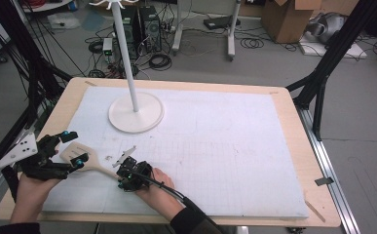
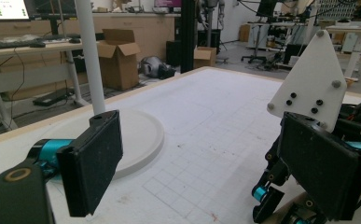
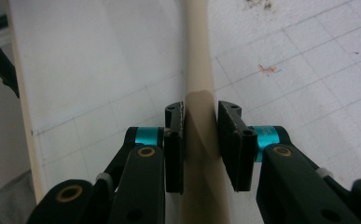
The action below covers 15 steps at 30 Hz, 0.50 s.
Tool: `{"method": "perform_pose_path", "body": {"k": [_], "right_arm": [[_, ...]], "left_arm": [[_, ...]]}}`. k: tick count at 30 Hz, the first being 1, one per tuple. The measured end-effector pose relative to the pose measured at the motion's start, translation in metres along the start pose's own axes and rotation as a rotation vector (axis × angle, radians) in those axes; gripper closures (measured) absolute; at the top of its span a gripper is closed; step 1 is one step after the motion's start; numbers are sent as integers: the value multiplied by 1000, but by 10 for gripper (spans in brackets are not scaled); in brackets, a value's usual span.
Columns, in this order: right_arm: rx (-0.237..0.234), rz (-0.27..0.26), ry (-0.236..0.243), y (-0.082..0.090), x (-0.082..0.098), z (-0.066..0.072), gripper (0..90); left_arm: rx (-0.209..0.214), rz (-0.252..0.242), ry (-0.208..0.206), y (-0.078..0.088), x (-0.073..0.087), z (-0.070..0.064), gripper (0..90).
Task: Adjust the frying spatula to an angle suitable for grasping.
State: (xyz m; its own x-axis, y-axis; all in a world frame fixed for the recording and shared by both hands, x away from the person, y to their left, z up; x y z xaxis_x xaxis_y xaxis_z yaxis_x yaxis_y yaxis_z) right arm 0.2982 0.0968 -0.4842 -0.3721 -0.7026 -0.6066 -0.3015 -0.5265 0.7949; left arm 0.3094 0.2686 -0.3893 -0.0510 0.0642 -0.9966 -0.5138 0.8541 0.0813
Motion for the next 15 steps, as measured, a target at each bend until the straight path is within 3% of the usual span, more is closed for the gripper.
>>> {"method": "perform_pose_path", "body": {"k": [1, 6, 13, 15], "right_arm": [[16, 49, 16, -1, -2, 2, 717], [42, 113, 66, -2, -7, 4, 720], [10, 96, 81, -1, -7, 2, 736], [19, 53, 93, 0, -6, -1, 736]], "left_arm": [[1, 2, 1, -1, 0, -1, 144], [6, 2, -1, -2, 0, -1, 144], [1, -5, -7, 0, -2, -1, 145], [0, -9, -8, 1, -3, -1, 145]]}}
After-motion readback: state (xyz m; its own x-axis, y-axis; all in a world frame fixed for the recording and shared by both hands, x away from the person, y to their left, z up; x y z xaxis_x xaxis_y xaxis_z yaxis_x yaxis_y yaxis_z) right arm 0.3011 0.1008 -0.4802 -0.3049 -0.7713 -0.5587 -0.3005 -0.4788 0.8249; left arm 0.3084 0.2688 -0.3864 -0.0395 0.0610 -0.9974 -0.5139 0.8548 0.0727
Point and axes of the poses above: each handheld gripper's, and its own axes: y roughly backward along the jaws, x roughly out of its underside, z roughly to its left, the point moved 7 cm from there along -y, roughly forward along the jaws, and after that the axes turned 6 degrees about x, right-handed, at the moved point
